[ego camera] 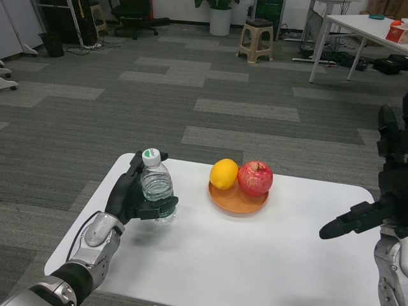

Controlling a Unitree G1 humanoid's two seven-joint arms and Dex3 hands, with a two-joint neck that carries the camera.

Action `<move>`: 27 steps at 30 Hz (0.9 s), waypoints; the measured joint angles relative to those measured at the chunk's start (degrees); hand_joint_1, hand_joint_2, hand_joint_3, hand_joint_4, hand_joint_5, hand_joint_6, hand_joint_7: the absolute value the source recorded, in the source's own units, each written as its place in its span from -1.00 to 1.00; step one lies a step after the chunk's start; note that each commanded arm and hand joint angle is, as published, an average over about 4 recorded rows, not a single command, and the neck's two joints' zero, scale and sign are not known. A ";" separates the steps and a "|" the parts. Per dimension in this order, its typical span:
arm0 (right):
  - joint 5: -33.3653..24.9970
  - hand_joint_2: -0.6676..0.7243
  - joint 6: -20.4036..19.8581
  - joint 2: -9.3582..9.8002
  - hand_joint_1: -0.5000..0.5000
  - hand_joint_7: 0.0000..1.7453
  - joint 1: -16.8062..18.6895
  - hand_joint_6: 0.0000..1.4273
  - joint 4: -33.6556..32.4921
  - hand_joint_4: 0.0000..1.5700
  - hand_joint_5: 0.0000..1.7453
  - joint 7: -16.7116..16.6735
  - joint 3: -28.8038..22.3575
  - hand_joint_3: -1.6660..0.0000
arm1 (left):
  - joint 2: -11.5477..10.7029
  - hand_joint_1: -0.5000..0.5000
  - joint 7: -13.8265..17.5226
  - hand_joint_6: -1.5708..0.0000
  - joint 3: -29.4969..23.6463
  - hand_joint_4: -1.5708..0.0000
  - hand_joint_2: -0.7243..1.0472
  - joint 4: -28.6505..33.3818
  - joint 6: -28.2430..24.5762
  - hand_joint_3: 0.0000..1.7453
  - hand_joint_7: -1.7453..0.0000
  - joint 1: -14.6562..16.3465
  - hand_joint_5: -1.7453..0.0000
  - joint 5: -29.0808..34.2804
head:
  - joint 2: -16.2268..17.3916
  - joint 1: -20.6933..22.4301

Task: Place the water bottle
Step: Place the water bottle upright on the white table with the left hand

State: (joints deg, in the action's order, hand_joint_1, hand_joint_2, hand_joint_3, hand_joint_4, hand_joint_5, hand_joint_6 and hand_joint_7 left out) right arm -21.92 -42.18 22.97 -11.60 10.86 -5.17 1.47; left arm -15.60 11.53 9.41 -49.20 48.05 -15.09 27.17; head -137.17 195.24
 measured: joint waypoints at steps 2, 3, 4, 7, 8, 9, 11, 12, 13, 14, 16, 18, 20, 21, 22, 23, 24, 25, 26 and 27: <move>-0.01 1.00 0.00 0.00 -0.50 -1.00 0.00 -1.00 -0.11 -1.00 -1.00 0.00 0.00 1.00 | 0.00 -0.97 0.00 1.00 -0.01 1.00 0.68 0.00 0.00 -0.88 -0.12 0.22 -1.00 0.40 | -0.09 0.02; -0.01 1.00 0.00 0.00 -0.50 -1.00 0.00 -1.00 -0.22 -1.00 -1.00 0.00 0.00 1.00 | 0.00 -0.98 0.00 1.00 -0.01 1.00 0.55 0.00 -0.01 -0.90 -0.12 0.27 -1.00 0.53 | -0.12 0.03; -0.01 1.00 0.00 0.00 -0.50 -1.00 0.00 -1.00 -0.44 -1.00 -1.00 0.00 0.00 1.00 | 0.00 -0.99 0.00 1.00 -0.02 1.00 0.50 0.00 -0.01 -0.90 -0.12 0.31 -1.00 0.58 | -0.15 0.05; -0.02 1.00 0.00 0.00 -0.50 -1.00 0.00 -1.00 -1.09 -1.00 -1.00 0.00 0.00 1.00 | 0.01 -1.00 0.01 1.00 -0.04 1.00 0.23 0.01 -0.01 -0.95 -0.04 0.42 -1.00 0.62 | -0.23 0.08; -0.02 1.00 0.00 0.00 -0.50 -1.00 0.00 -1.00 -1.17 -1.00 -1.00 0.00 0.00 1.00 | 0.01 -1.00 0.01 1.00 -0.04 1.00 0.03 0.01 -0.01 -0.98 0.02 0.46 -1.00 0.62 | -0.25 0.07; -0.02 1.00 0.00 0.00 -0.50 -1.00 0.00 -1.00 -1.22 -1.00 -1.00 0.00 0.00 1.00 | 0.01 -1.00 0.01 1.00 -0.05 1.00 -0.15 0.02 -0.01 -0.98 0.06 0.51 -1.00 0.62 | -0.28 0.08; -0.02 1.00 0.00 0.00 -0.50 -1.00 0.01 -1.00 -1.45 -1.00 -1.00 0.00 0.01 1.00 | 0.01 -1.00 0.01 1.00 -0.05 1.00 -0.52 0.04 -0.01 -0.95 0.22 0.62 -1.00 0.63 | -0.39 0.10; -0.02 1.00 0.00 0.00 -0.50 -1.00 0.01 -1.00 -1.60 -1.00 -1.00 0.00 0.01 1.00 | 0.01 -1.00 0.01 1.00 -0.08 1.00 -0.60 0.11 -0.08 -0.93 0.28 0.69 -1.00 0.63 | -0.46 0.11; -0.02 1.00 0.00 0.00 -0.50 -1.00 0.01 -1.00 -1.74 -1.00 -1.00 0.00 0.01 1.00 | 0.01 -1.00 0.00 1.00 -0.13 1.00 -0.70 0.22 -0.18 -0.90 0.34 0.77 -1.00 0.64 | -0.51 0.13; -0.02 1.00 0.00 0.00 -0.50 -1.00 0.01 -1.00 -1.84 -1.00 -1.00 0.00 0.01 1.00 | 0.01 -1.00 0.00 1.00 -0.19 1.00 -0.77 0.41 -0.34 -0.93 0.36 0.91 -1.00 0.65 | -0.57 0.16; -0.02 1.00 0.00 0.00 -0.50 -1.00 0.03 -1.00 -2.02 -1.00 -1.00 0.00 0.01 1.00 | 0.01 -1.00 -0.02 1.00 -0.33 1.00 -0.87 0.89 -0.71 -0.95 0.36 1.30 -1.00 0.77 | -0.67 0.22; -0.02 1.00 0.00 0.00 -0.50 -1.00 0.07 -1.00 -2.22 -1.00 -1.00 0.00 0.01 1.00 | 0.01 -1.00 -0.14 1.00 -0.39 1.00 -0.92 1.37 -0.96 -0.95 0.36 1.71 -1.00 1.11 | -0.78 0.27; -0.02 1.00 0.00 0.00 -0.50 -1.00 0.14 -1.00 -2.43 -1.00 -1.00 0.00 0.01 1.00 | 0.01 -1.00 -0.44 1.00 -0.42 1.00 -0.97 1.80 -1.08 -0.95 0.36 1.97 -1.00 1.73 | -0.95 0.38; -0.02 1.00 0.00 -0.01 -0.50 -1.00 0.18 -1.00 -2.55 -1.00 -1.00 0.00 0.01 1.00 | 0.01 -1.00 -0.59 1.00 -0.44 1.00 -1.00 1.98 -1.11 -0.95 0.36 2.07 -1.00 2.14 | -1.05 0.46; -0.02 1.00 0.00 -0.01 -0.50 -1.00 0.22 -1.00 -2.65 -1.00 -1.00 0.00 0.01 1.00 | 0.01 -1.00 -0.66 1.00 -0.46 1.00 -1.00 2.08 -1.12 -0.93 0.36 2.16 -1.00 2.56 | -1.14 0.57; -0.02 1.00 0.00 -0.01 -0.50 -1.00 0.27 -1.00 -2.77 -1.00 -1.00 0.00 0.01 1.00 | 0.01 -1.00 -0.69 1.00 -0.48 1.00 -1.00 2.16 -1.13 -0.90 0.36 2.28 -1.00 2.96 | -1.19 0.65; -0.02 1.00 0.00 -0.01 -0.50 -1.00 0.31 -1.00 -2.87 -1.00 -1.00 0.00 0.01 1.00 | 0.01 -1.00 -0.71 1.00 -0.48 1.00 -1.00 2.22 -1.13 -0.90 0.36 2.44 -1.00 3.31 | -1.27 0.77; -0.02 1.00 0.00 -0.01 -0.50 -1.00 0.36 -1.00 -2.97 -1.00 -1.00 0.00 0.01 1.00 | 0.01 -1.00 -0.74 1.00 -0.48 1.00 -1.00 2.26 -1.13 -0.90 0.36 2.61 -1.00 3.64 | -1.32 0.85; -0.02 1.00 0.00 -0.01 -0.50 -1.00 0.40 -1.00 -3.07 -1.00 -1.00 0.00 0.01 1.00 | 0.01 -1.00 -0.77 1.00 -0.47 1.00 -1.00 2.31 -1.14 -0.90 0.36 2.77 -1.00 4.04 | -1.35 0.89; -0.02 1.00 0.00 -0.01 -0.50 -1.00 0.44 -1.00 -3.15 -1.00 -1.00 0.00 0.01 1.00 | 0.01 -1.00 -0.84 1.00 -0.47 1.00 -1.00 2.36 -1.14 -0.90 0.36 2.89 -1.00 4.45 | -1.38 0.93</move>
State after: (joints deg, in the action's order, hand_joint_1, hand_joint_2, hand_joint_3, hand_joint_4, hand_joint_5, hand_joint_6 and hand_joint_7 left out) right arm -21.95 -42.18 22.96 -11.16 7.70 -5.17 1.48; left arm -15.59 10.70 8.94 -46.84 46.91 -12.20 31.61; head -138.55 196.17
